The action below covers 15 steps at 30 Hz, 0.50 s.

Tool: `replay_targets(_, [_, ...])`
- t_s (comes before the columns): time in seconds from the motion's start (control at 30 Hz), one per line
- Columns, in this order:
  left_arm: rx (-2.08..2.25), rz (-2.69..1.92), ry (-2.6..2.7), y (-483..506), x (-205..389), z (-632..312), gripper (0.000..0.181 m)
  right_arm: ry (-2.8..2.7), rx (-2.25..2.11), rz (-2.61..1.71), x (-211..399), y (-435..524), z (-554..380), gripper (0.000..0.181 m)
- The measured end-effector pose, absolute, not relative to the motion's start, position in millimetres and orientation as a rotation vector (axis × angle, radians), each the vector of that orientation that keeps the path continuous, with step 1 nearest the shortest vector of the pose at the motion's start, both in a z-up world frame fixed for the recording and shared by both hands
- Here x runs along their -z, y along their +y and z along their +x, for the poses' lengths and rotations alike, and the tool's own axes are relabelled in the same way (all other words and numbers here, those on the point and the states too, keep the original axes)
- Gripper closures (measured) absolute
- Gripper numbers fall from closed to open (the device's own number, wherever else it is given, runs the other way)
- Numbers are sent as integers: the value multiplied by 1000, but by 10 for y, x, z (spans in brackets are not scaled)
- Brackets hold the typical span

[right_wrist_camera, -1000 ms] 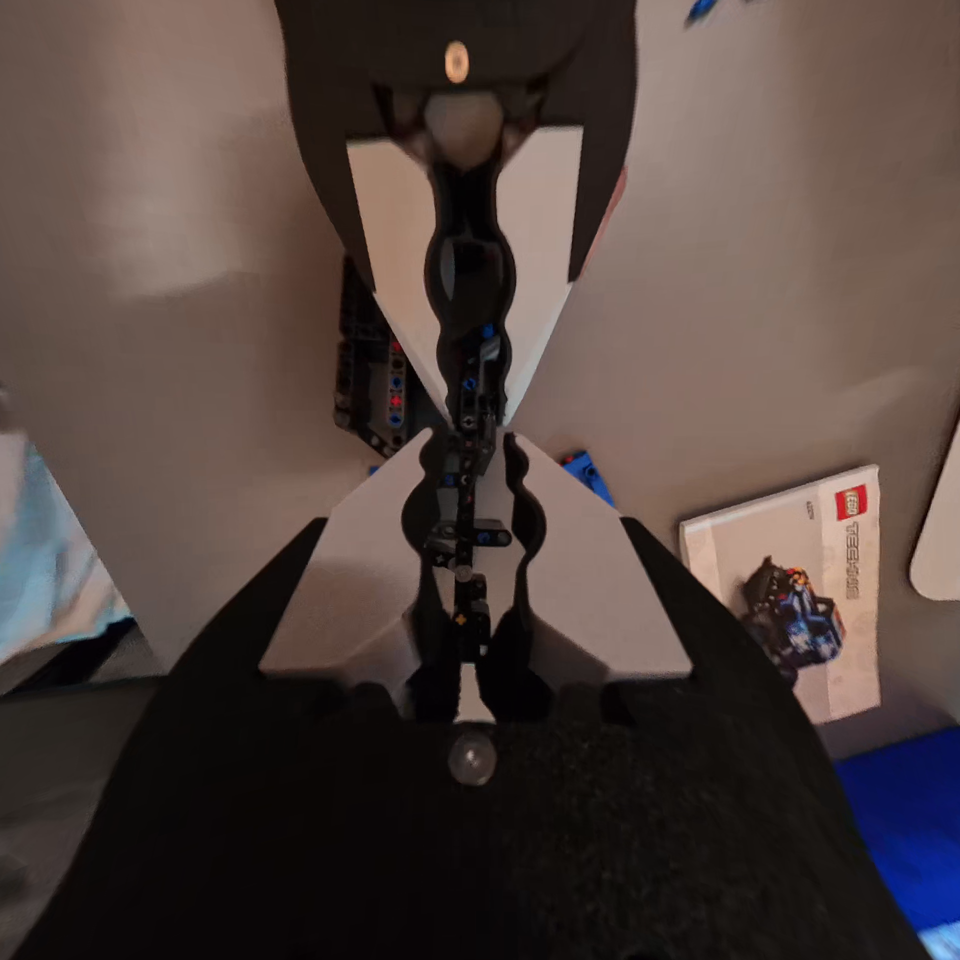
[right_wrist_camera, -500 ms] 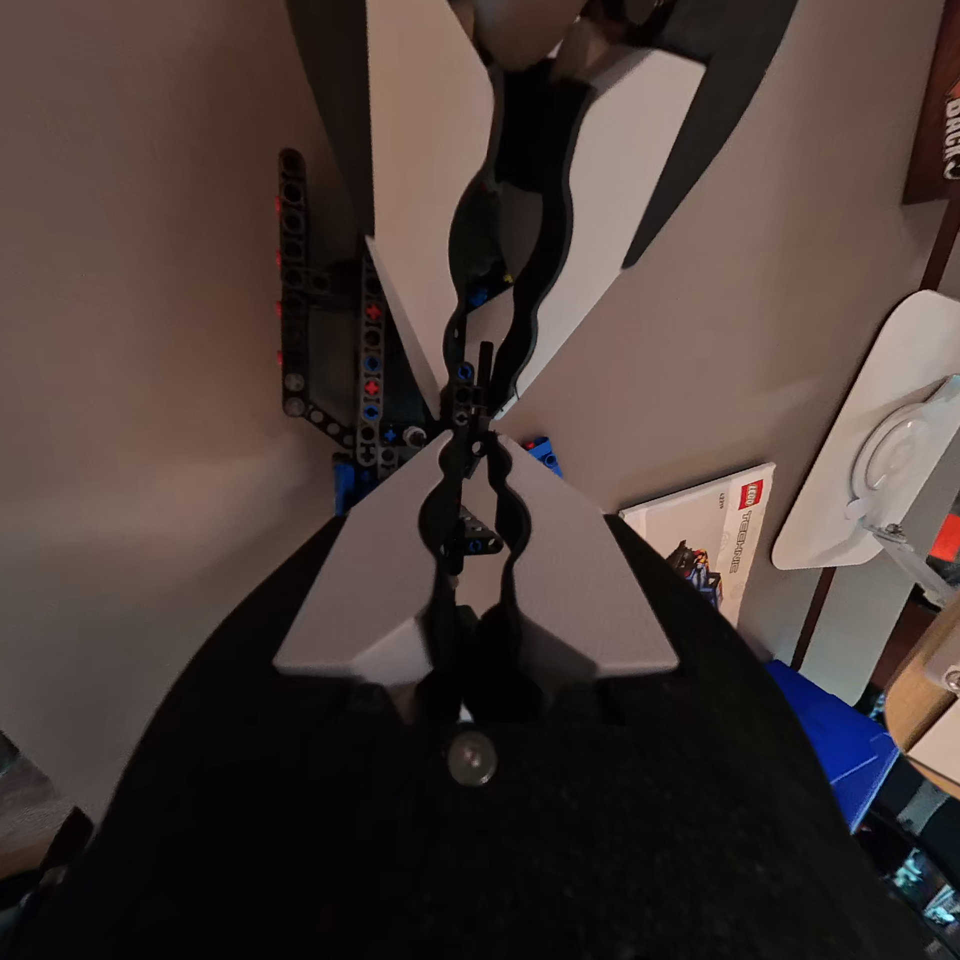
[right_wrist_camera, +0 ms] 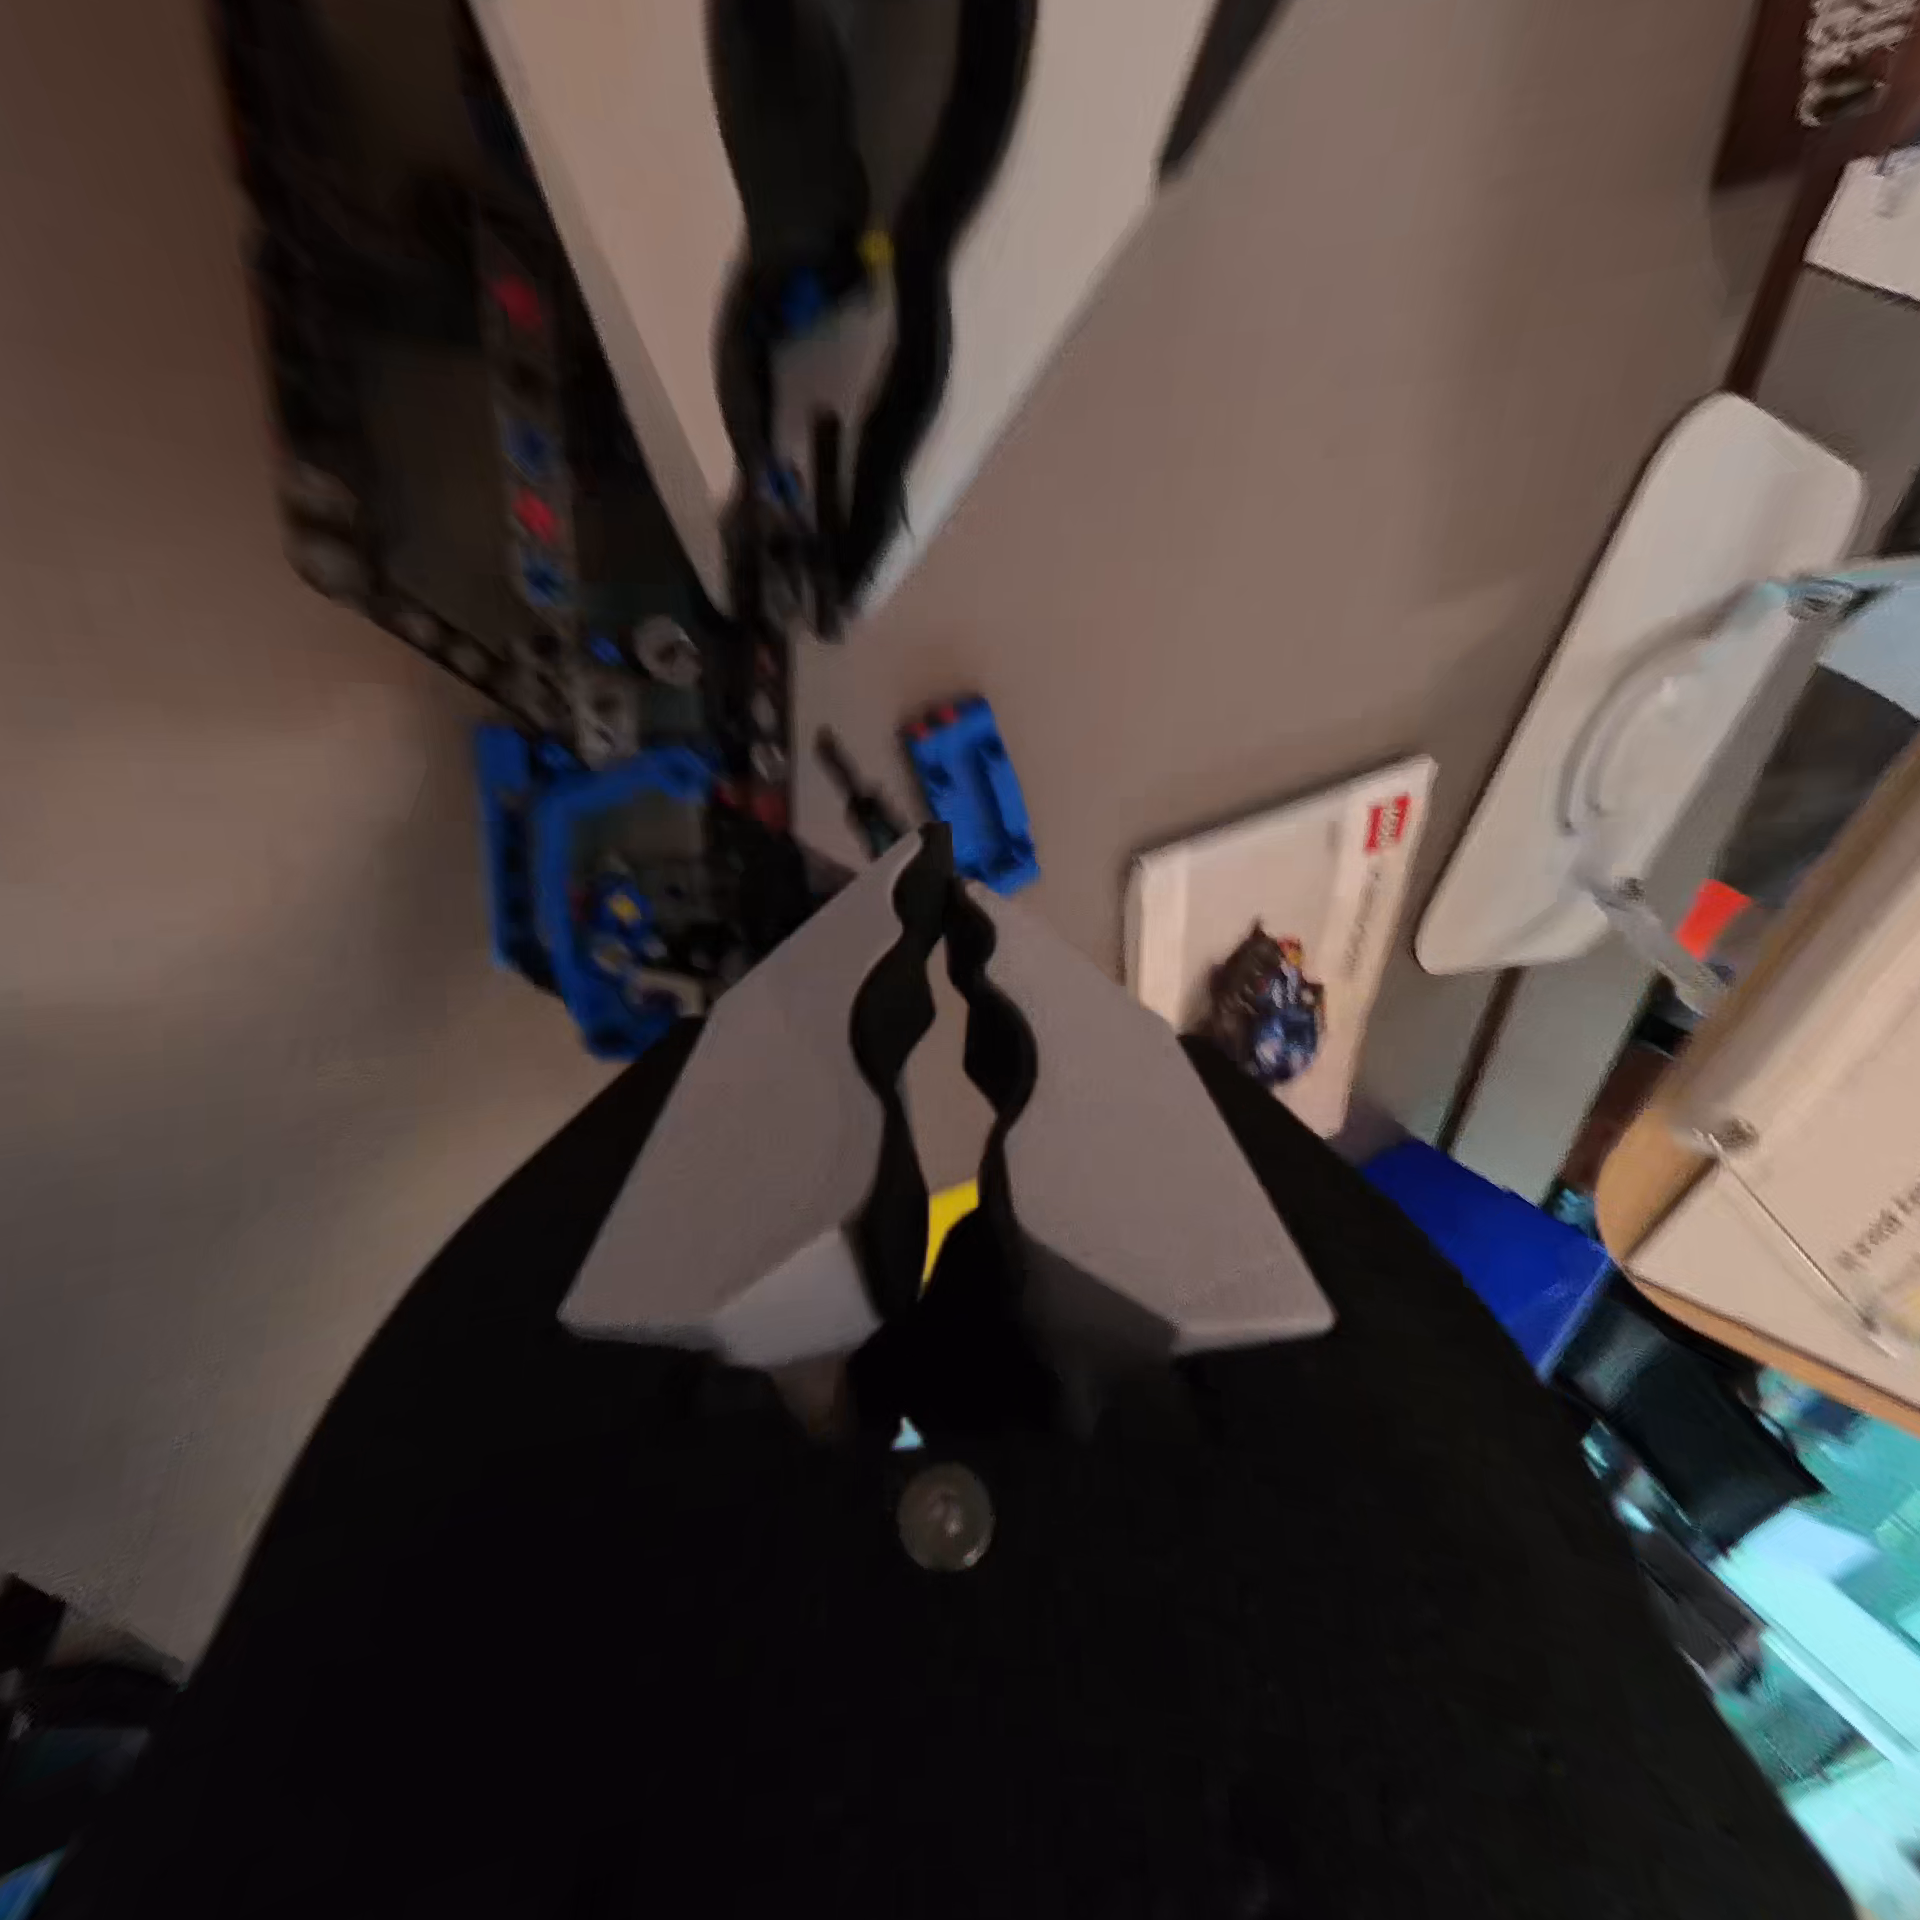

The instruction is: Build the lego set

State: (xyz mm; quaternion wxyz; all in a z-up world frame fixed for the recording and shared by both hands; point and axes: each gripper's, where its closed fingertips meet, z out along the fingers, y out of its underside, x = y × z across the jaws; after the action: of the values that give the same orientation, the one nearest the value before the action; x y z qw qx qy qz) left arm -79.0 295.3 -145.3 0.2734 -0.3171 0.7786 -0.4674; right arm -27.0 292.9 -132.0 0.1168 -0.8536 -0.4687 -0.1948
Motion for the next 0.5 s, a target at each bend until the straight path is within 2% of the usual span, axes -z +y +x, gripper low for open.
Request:
replay_targets(0.1, [1255,-796,2109,2886,1449,-818,166,-1237,239,-2538,1292,2842,-522,181])
replay_targets(0.17, [1256,-795,2107,2826,1447,-814,165,-1322,386,-2466,1254,2886,-513,181])
replay_targets(0.27, [1261,-814,2097,2844,1441,-813,165,-1253,377,-2486,1254,2951,-443,181])
replay_targets(0.47, [1252,-836,2033,2905,1385,-782,161,-928,228,-2425,1096,3286,-169,173])
replay_targets(0.5, [1276,-845,2026,2913,1360,-788,156,-831,170,-2401,1090,3351,-82,171])
